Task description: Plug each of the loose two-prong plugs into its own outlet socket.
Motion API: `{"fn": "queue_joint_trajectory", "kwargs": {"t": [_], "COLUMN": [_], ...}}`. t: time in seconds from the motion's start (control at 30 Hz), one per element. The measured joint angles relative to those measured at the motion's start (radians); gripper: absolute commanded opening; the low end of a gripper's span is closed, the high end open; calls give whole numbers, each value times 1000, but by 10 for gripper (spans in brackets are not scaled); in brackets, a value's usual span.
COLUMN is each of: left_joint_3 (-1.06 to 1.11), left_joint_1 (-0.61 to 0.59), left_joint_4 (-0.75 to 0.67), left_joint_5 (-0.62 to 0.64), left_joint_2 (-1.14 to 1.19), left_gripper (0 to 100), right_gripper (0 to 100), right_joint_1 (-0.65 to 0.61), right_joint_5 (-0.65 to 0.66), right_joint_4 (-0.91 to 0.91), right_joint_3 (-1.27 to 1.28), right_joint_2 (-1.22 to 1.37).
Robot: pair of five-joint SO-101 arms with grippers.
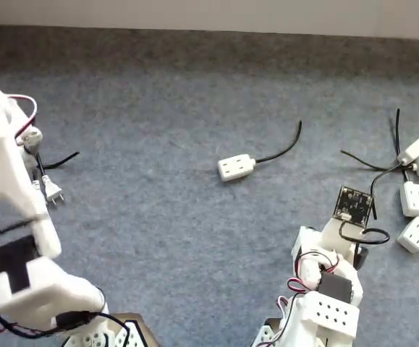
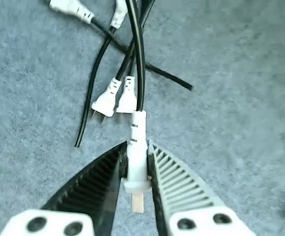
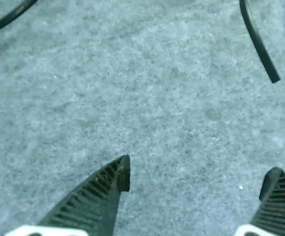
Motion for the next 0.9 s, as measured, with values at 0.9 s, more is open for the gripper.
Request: {"fn": "queue_joint_trajectory", "kwargs": {"t": [0.9], "left_joint_3": [1370], "left_joint_1": [460], "left_joint_4": [-829], "left_joint_5": [167], "left_joint_2": [-1772], "left_gripper": [6], "right_gripper": [399], "right_joint_1": [0], "right_joint_5": [0], "right_joint_4": [0], "right_joint_3": [0], "right_joint_2": [0]}}
